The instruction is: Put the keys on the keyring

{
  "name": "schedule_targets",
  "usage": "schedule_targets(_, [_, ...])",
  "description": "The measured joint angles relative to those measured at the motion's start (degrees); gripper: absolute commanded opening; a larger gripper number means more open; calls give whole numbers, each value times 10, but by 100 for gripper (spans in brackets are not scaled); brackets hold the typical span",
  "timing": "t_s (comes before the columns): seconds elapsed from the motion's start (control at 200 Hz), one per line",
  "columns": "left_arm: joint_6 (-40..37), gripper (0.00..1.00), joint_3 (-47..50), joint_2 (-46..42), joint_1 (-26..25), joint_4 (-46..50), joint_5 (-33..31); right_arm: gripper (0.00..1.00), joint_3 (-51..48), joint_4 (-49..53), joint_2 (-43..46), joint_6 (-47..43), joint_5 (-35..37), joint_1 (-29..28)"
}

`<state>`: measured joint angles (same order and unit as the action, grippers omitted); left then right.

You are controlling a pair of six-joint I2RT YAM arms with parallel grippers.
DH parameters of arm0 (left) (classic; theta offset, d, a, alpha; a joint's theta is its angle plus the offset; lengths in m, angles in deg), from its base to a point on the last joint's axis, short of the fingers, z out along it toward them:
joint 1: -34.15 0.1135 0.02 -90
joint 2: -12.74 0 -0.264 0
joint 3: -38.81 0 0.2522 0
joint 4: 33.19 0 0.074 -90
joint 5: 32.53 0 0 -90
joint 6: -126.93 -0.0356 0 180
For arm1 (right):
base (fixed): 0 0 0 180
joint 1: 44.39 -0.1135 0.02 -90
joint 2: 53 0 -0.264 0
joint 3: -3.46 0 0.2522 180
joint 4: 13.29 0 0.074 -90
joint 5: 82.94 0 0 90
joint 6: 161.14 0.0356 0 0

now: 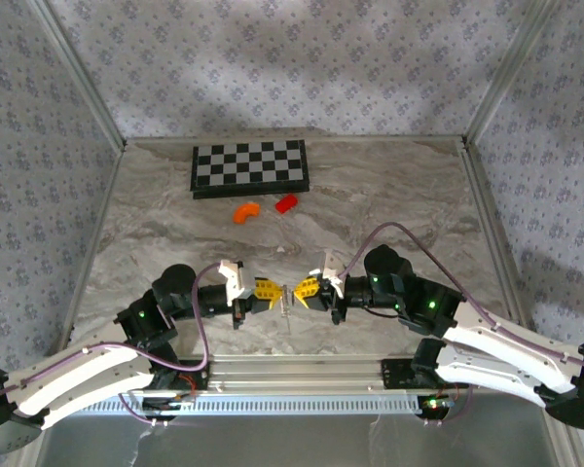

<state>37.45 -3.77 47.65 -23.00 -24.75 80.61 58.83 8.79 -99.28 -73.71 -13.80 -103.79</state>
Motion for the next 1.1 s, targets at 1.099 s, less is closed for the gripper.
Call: schedule_targets(1.099, [-1, 0, 0, 0, 0, -9, 0, 0, -1, -11, -8, 24, -8, 2])
